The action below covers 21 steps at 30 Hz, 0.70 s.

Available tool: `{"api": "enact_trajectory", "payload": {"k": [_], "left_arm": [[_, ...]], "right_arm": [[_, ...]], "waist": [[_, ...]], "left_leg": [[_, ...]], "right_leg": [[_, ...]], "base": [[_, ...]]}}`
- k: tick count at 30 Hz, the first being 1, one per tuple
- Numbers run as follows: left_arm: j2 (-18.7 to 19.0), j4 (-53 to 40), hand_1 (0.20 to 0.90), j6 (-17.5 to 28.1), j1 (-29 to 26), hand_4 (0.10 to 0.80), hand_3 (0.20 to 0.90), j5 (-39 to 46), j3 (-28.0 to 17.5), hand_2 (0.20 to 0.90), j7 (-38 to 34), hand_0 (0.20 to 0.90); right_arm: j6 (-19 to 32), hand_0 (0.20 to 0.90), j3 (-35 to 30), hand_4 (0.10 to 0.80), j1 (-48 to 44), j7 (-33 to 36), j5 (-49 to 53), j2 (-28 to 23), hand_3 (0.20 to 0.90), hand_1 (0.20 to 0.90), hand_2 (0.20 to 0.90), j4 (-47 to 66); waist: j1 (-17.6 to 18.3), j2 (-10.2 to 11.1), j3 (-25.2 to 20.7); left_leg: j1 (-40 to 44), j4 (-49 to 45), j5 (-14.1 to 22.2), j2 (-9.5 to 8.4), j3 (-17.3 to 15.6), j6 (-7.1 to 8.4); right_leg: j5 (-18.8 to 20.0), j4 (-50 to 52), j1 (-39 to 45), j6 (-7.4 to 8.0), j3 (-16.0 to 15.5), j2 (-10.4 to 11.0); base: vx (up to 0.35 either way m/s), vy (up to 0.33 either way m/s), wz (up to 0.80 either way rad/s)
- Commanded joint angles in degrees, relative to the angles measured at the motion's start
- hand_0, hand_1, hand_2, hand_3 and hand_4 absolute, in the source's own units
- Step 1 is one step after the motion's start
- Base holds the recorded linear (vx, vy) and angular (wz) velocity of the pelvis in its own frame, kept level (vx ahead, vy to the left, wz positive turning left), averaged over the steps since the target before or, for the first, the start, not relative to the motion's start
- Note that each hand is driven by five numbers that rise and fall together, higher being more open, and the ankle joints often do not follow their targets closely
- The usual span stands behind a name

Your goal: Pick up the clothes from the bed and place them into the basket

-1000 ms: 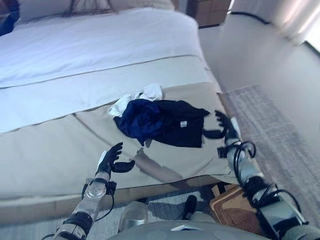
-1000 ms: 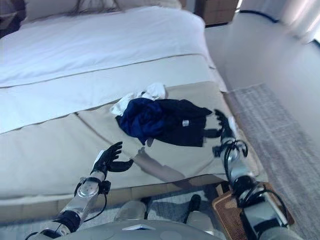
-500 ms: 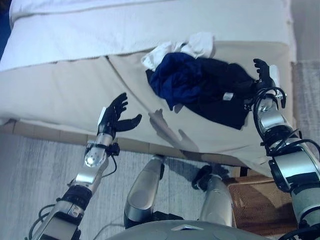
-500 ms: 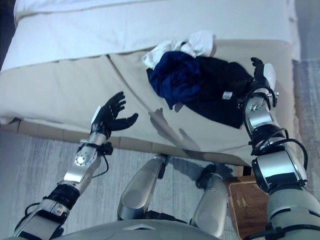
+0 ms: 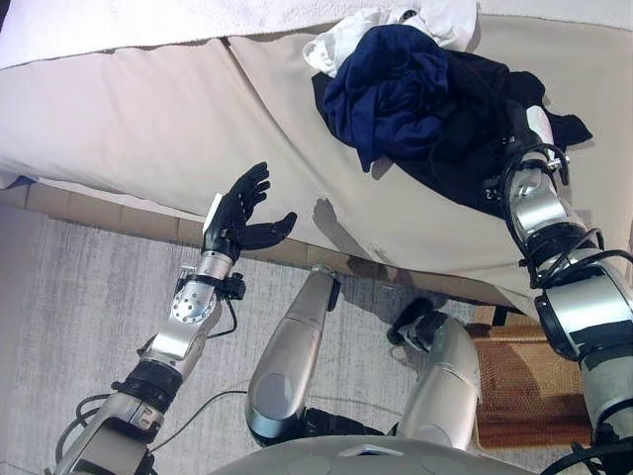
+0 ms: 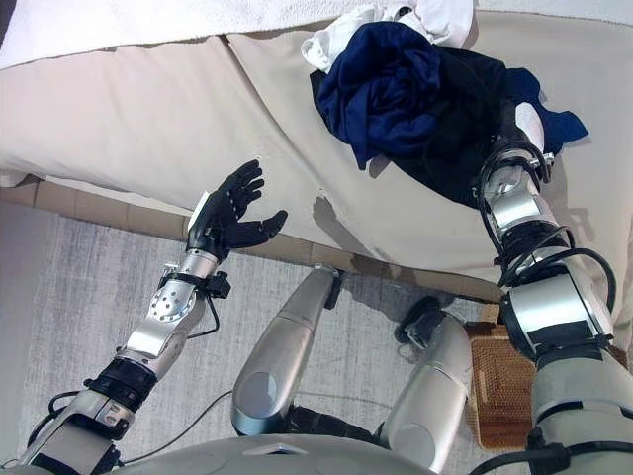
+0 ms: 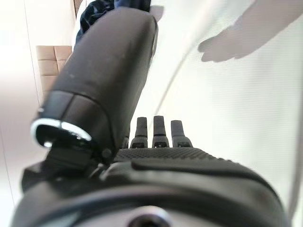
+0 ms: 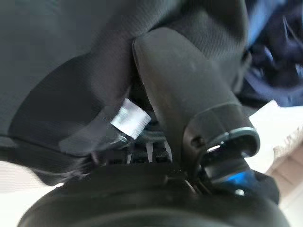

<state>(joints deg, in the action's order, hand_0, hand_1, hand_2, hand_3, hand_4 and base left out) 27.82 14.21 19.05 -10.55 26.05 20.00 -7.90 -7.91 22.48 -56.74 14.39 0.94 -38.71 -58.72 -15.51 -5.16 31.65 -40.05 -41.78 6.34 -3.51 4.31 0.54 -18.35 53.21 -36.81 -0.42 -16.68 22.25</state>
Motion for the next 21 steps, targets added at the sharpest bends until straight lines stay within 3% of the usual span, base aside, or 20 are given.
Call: {"api": "enact_trajectory", "payload": {"k": [1, 11, 12, 13, 14, 15, 21], "left_arm": [[1.55, -9.85, 0.9, 8.48, 1.01, 0.8, 0.9, 2.14, -2.36, 0.9, -1.7, 0.9], [2.04, -12.61, 0.9, 10.48, 1.58, 0.8, 0.9, 2.9, -2.49, 0.9, -2.76, 0.9], [2.11, -13.02, 0.9, 10.39, 1.6, 0.8, 0.9, 2.81, -2.6, 0.9, -2.83, 0.9], [2.26, -13.35, 0.9, 10.34, 1.71, 0.8, 0.9, 2.89, -2.92, 0.9, -2.64, 0.9], [2.32, -13.42, 0.9, 10.35, 1.77, 0.8, 0.9, 2.95, -3.05, 0.9, -2.49, 0.9], [2.41, -13.49, 0.9, 10.33, 1.83, 0.8, 0.9, 2.96, -3.27, 0.9, -2.32, 0.9], [2.91, -13.55, 0.9, 10.15, 2.0, 0.8, 0.9, 3.34, -3.55, 0.9, -1.35, 0.9]], "right_arm": [[-1.14, 0.9, 3.56, 0.8, -5.79, -0.01, -2.47, -4.72, 0.9, 0.9, 0.9, -2.3], [-4.68, 0.9, 7.12, 0.8, -9.5, -6.92, -3.56, -6.51, 0.9, 0.9, 0.9, -7.47], [-4.92, 0.749, 7.6, 0.624, -9.44, -7.79, -3.82, -6.67, 0.724, 0.749, 0.749, -7.54], [-5.0, 0.552, 7.95, 0.394, -9.2, -8.46, -4.05, -6.94, 0.494, 0.552, 0.552, -7.39], [-5.0, 0.498, 8.02, 0.331, -9.1, -8.47, -4.18, -7.02, 0.431, 0.498, 0.498, -7.34], [-4.77, 0.3, 8.11, 0.1, -8.93, -8.52, -3.91, -7.04, 0.2, 0.3, 0.3, -7.36], [-4.15, 0.3, 6.95, 0.1, -8.0, -6.37, -3.6, -7.05, 0.2, 0.3, 0.3, -7.27]], "waist": [[-0.69, -1.48, -1.86], [-0.54, -2.7, -1.86], [-0.52, -2.61, -1.86], [-0.5, -2.46, -1.86], [-0.49, -2.4, -1.86], [-0.45, -2.21, -1.86], [-0.34, -1.41, -1.86]], "left_leg": [[-2.13, -12.31, 11.88, -0.29, -4.3, -3.81], [-10.01, -21.66, 14.59, -0.65, -4.16, -4.54], [-10.02, -21.92, 14.69, -0.58, -4.11, -4.55], [-9.84, -22.13, 14.81, -0.49, -4.08, -4.51], [-9.74, -22.17, 14.84, -0.44, -4.07, -4.49], [-9.39, -22.13, 14.87, -0.3, -4.06, -4.39], [-5.75, -19.85, 14.5, 0.38, -4.31, -3.86]], "right_leg": [[-2.8, 7.25, -2.3, -1.65, 0.96, -2.76], [-5.33, 15.2, -11.11, -2.12, 3.4, -3.35], [-5.35, 15.28, -11.11, -2.12, 3.38, -3.39], [-5.33, 15.27, -10.93, -2.09, 3.27, -3.36], [-5.31, 15.22, -10.8, -2.08, 3.22, -3.36], [-5.19, 14.99, -10.41, -2.05, 3.09, -3.47], [-3.97, 12.08, -6.44, -1.56, 2.15, -3.38]], "base": [[-0.033, 0.014, -0.04], [-0.04, 0.009, 0.02], [-0.001, -0.004, 0.2], [0.003, -0.005, -0.18], [0.007, -0.005, -0.28], [0.01, -0.006, -0.15], [0.007, -0.005, 0.06]]}}
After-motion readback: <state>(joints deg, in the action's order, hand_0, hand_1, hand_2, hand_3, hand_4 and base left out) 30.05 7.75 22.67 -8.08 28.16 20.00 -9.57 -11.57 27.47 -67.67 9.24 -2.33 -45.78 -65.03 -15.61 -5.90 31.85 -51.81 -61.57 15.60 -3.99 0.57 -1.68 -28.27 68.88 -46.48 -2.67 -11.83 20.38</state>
